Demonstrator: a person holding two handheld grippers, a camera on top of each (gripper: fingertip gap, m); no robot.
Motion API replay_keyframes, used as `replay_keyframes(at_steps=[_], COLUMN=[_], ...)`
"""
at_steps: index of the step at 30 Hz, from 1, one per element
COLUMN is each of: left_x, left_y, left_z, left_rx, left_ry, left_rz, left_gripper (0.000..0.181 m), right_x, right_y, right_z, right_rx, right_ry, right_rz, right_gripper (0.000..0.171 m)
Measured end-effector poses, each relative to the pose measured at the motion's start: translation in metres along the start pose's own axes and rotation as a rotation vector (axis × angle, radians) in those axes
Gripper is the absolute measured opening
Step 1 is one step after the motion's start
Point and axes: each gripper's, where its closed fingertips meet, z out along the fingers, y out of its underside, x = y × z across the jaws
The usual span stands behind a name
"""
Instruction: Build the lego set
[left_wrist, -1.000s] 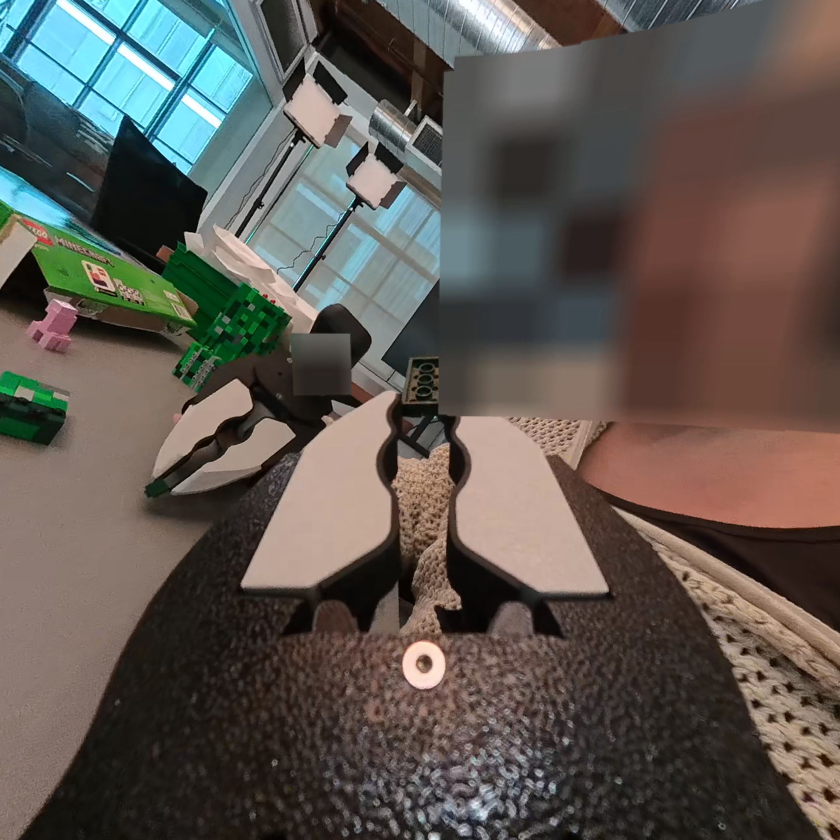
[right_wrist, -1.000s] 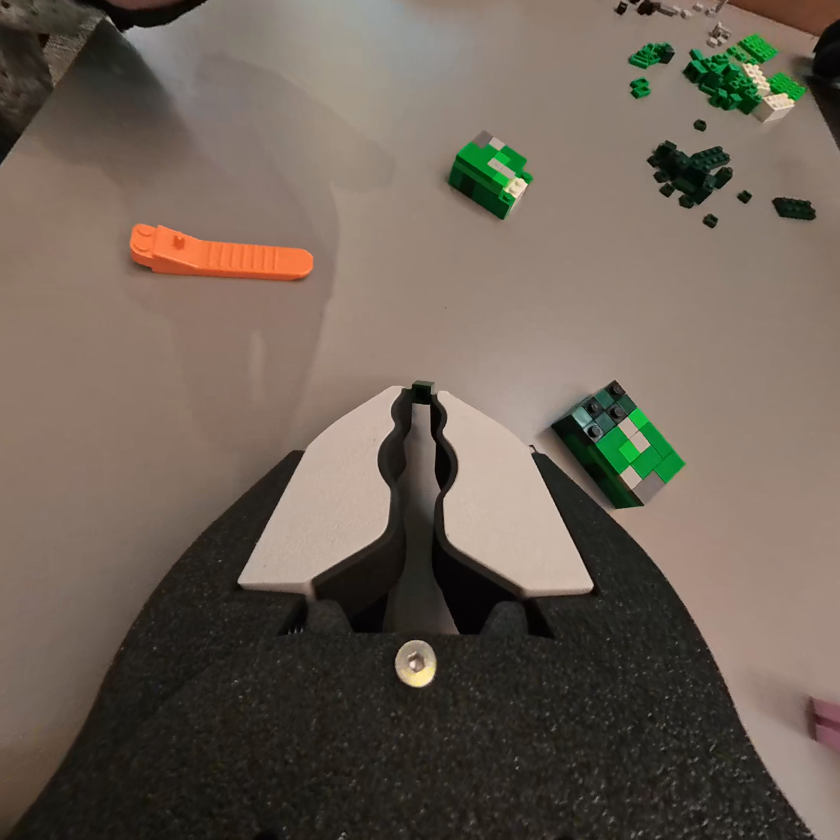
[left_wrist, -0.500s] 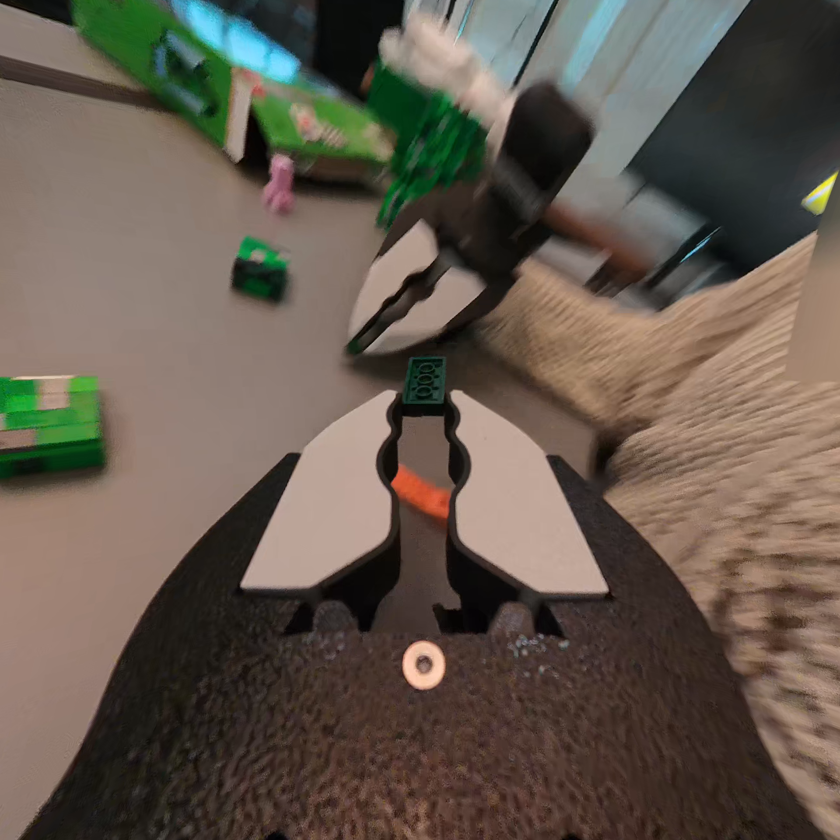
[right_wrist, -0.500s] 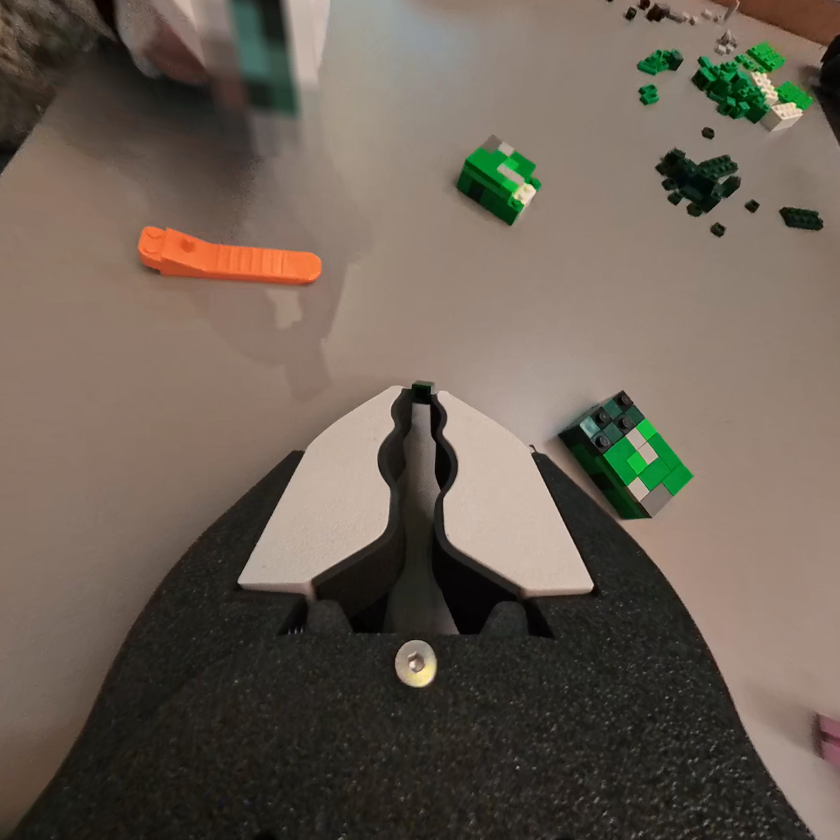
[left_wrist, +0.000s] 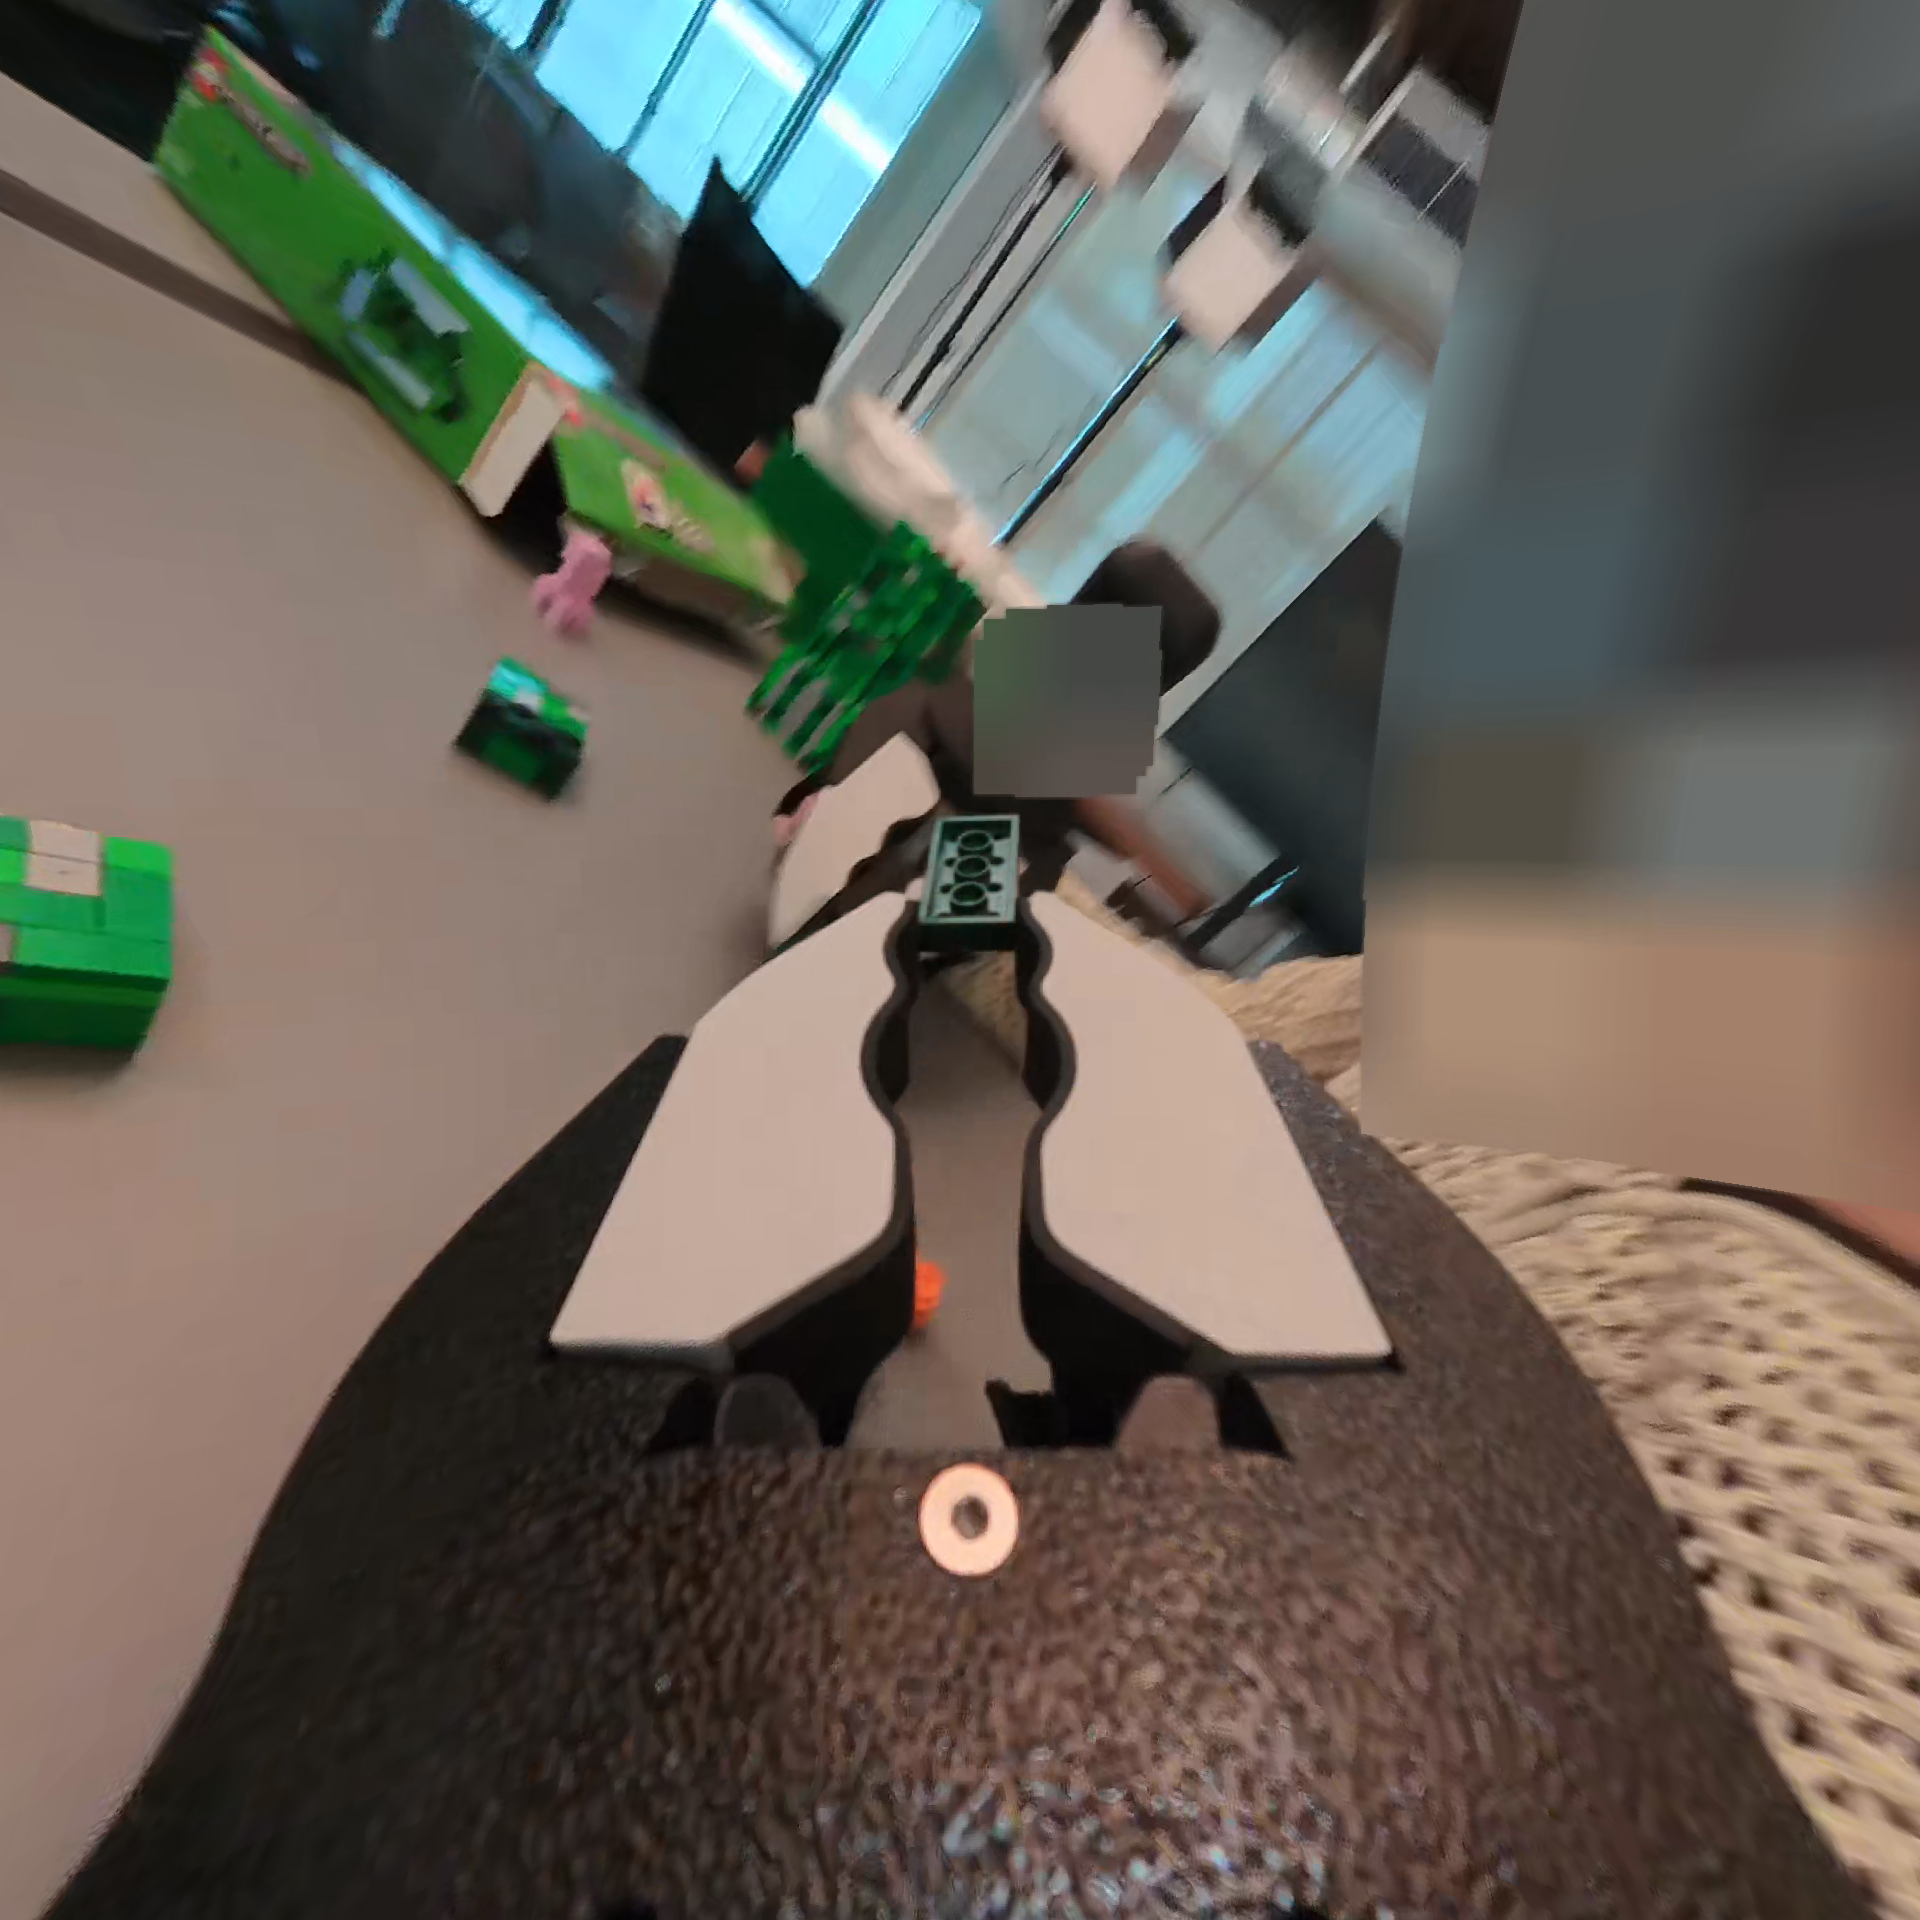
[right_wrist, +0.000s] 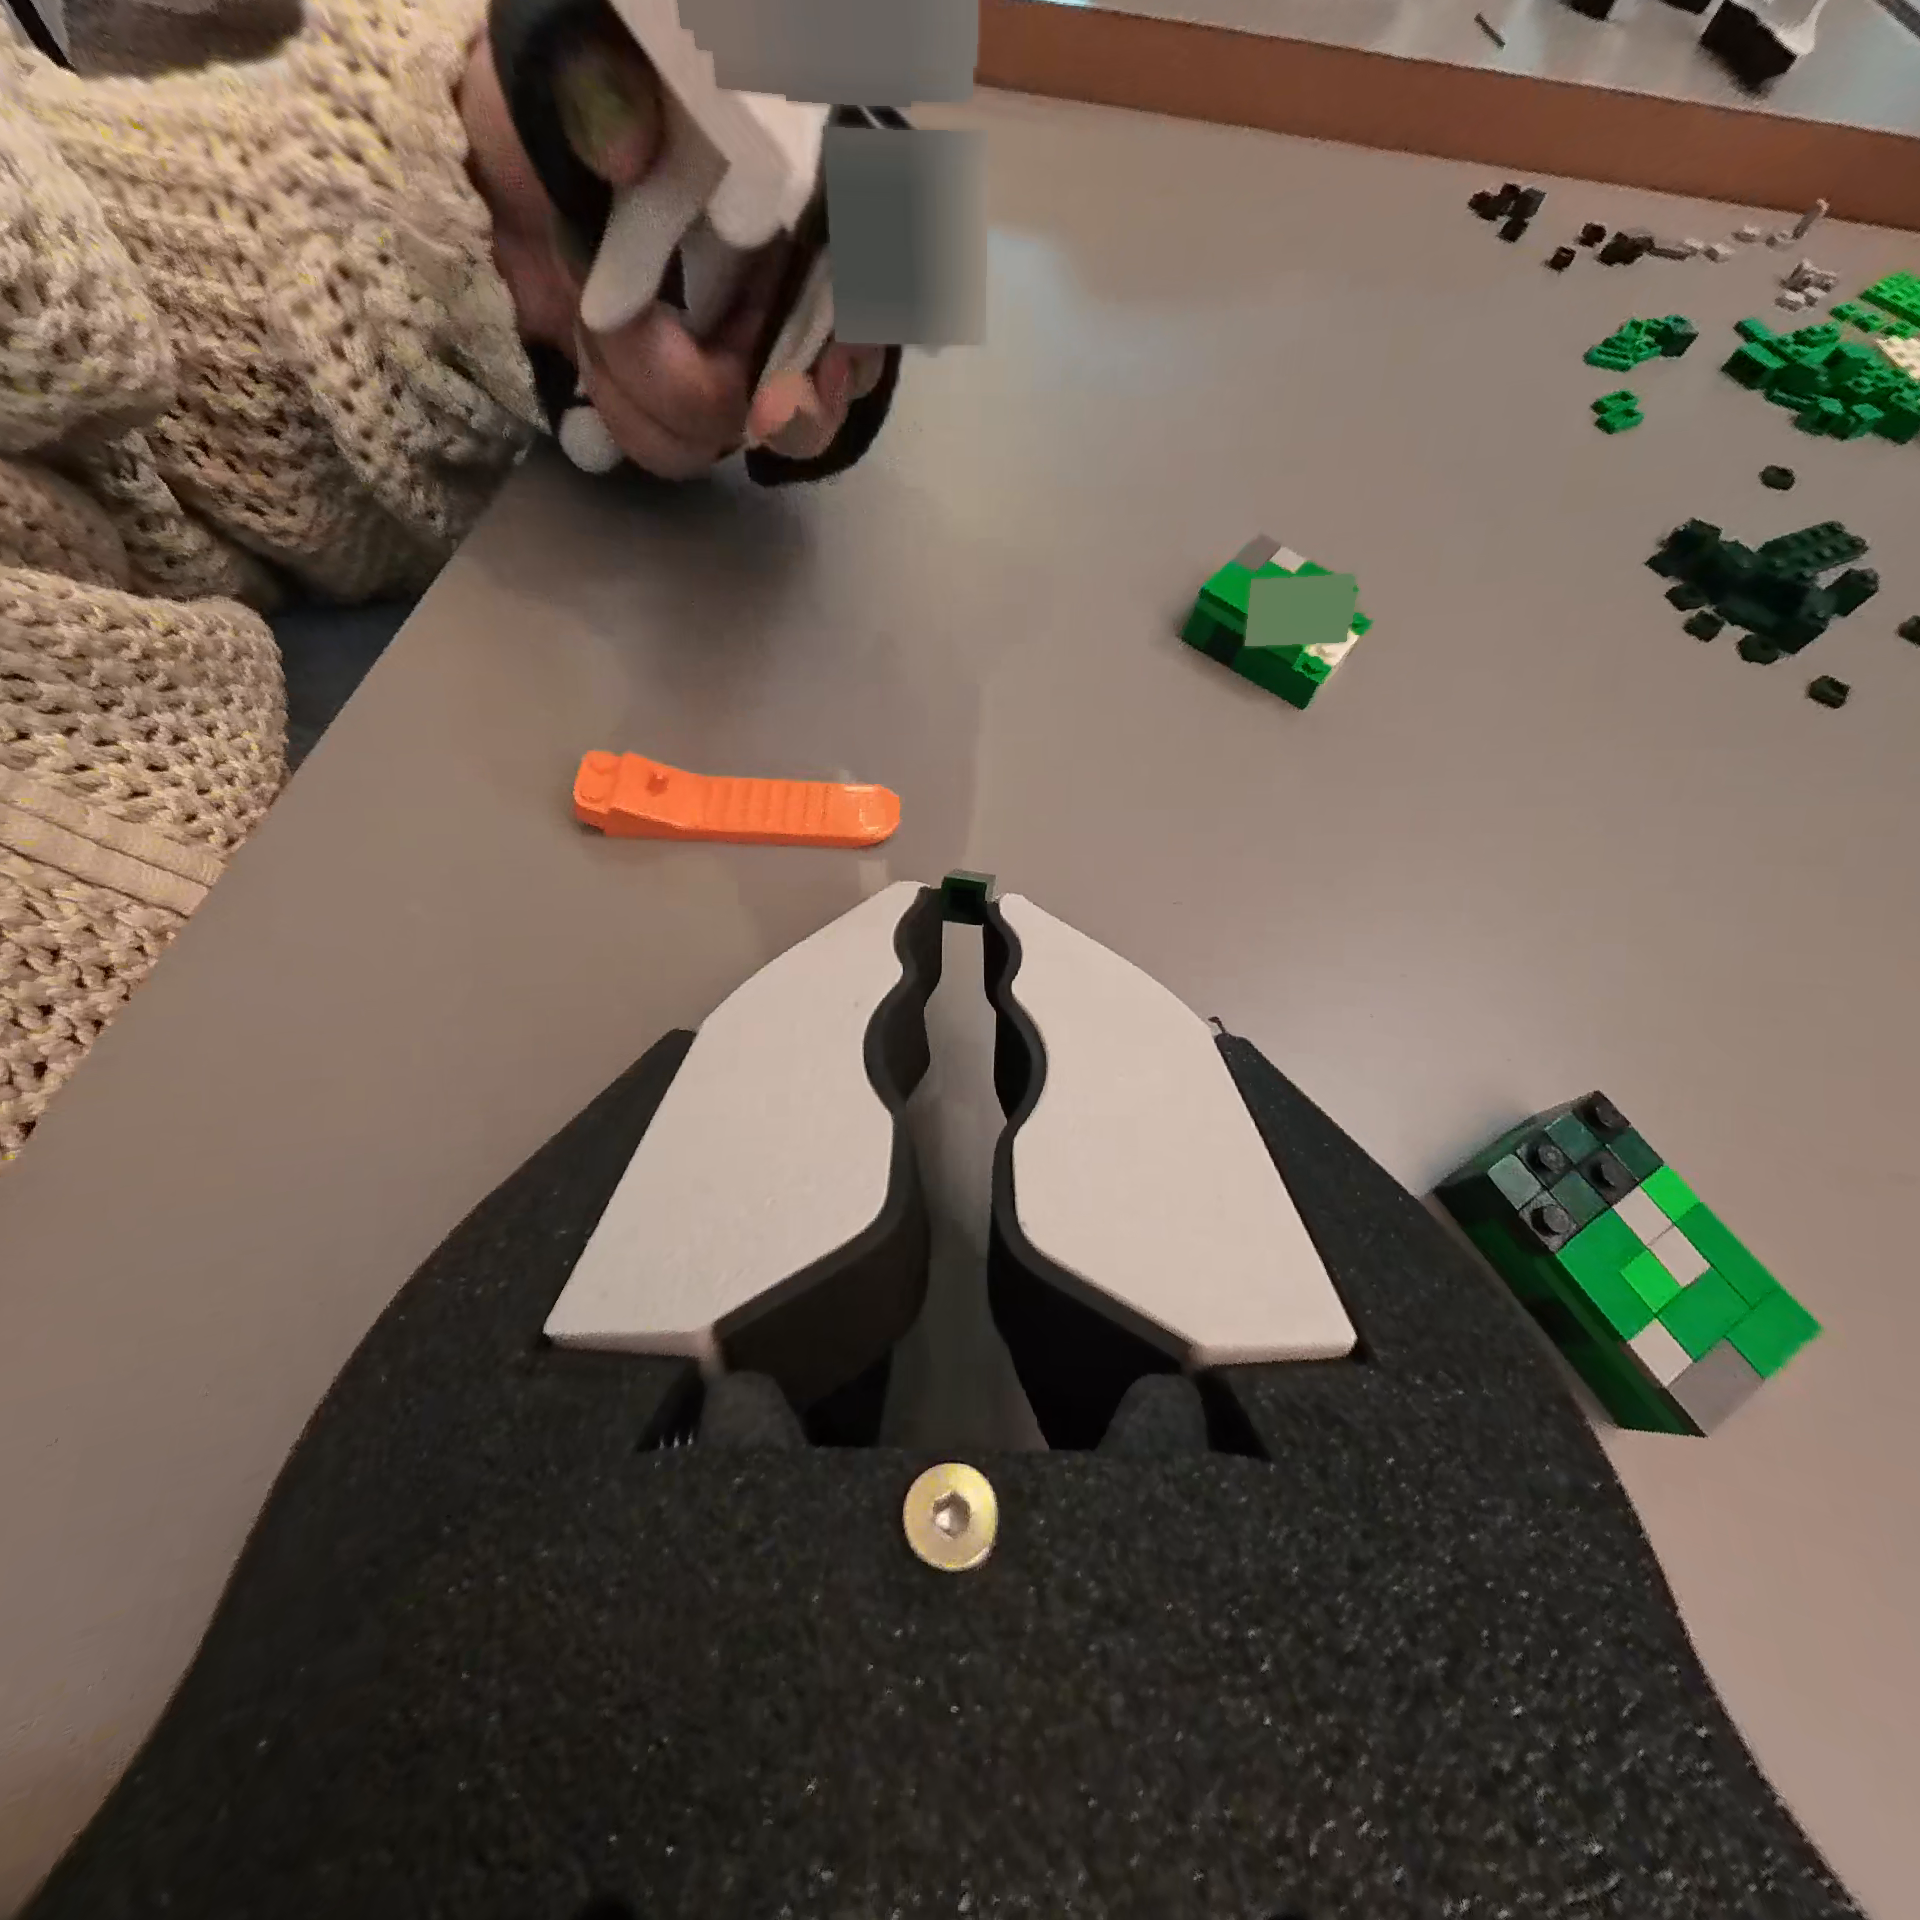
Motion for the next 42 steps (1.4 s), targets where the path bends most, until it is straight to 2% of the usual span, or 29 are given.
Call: replay_keyframes(at_steps=[5,11,14,18,24,33,38,42], left_x=[0.001,0.016,0.011,-0.015,-0.023,-0.028,-0.03,-0.03], left_y=[-0.003,-0.009,-0.001,0.03,0.056,0.064,0.07,0.073], left_z=[-0.005,-0.009,-0.005,-0.001,0.002,-0.007,-0.006,-0.003], left_rx=[0.039,0.081,0.005,-0.285,-0.498,-0.701,-0.751,-0.766], left_ry=[0.059,0.204,0.077,-0.224,-0.312,-0.333,-0.301,-0.265], left_rz=[-0.061,-0.108,0.087,0.462,0.823,1.081,1.088,1.085], left_gripper=[0.017,0.017,0.017,0.018,0.018,0.018,0.018,0.018], right_x=[-0.001,-0.003,-0.003,-0.006,-0.022,-0.034,-0.036,-0.038], right_y=[0.001,0.005,0.004,-0.002,-0.011,-0.015,-0.011,-0.017], right_z=[0.001,0.004,0.003,0.002,0.01,0.022,0.023,0.02], right_rx=[-0.008,-0.045,-0.034,0.001,-0.065,-0.216,-0.237,-0.161], right_ry=[-0.002,0.0,0.001,-0.023,-0.061,-0.002,0.009,-0.024], right_rz=[-0.005,-0.037,-0.034,-0.002,-0.043,-0.123,-0.144,-0.135], right_gripper=[0.007,0.007,0.007,0.007,0.007,0.007,0.007,0.007])
